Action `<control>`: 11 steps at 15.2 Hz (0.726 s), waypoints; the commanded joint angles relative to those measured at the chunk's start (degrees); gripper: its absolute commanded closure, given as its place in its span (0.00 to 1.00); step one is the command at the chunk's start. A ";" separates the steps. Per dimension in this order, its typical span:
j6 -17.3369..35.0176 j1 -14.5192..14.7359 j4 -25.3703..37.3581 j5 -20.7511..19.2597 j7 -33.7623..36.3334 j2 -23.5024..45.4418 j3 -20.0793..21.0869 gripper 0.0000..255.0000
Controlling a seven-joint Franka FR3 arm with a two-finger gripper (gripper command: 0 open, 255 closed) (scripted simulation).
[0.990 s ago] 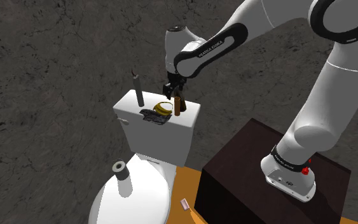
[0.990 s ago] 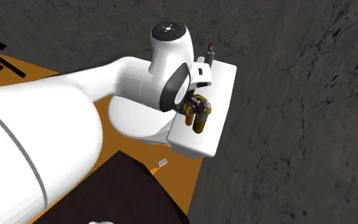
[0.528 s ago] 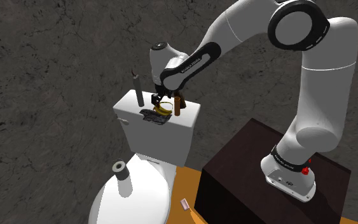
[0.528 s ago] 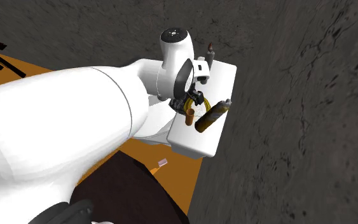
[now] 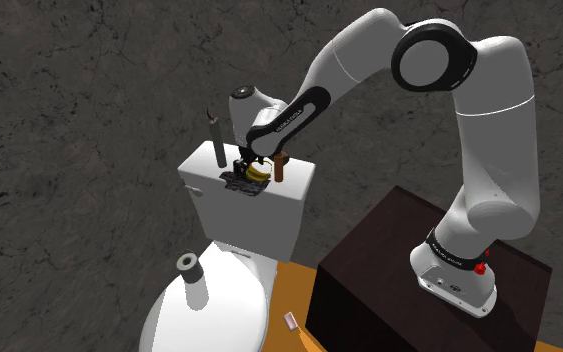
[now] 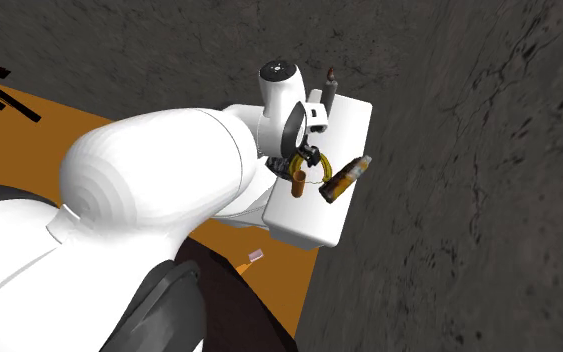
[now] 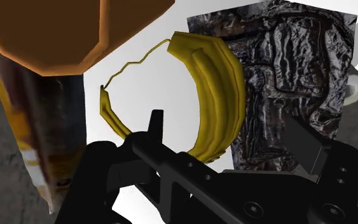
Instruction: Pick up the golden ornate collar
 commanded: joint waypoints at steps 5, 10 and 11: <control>1.26 0.26 0.15 -0.54 0.55 1.42 -0.36 1.00; 1.27 0.28 0.15 -0.54 0.57 1.44 -0.36 1.00; 1.27 0.28 0.15 -0.54 0.57 1.43 -0.36 1.00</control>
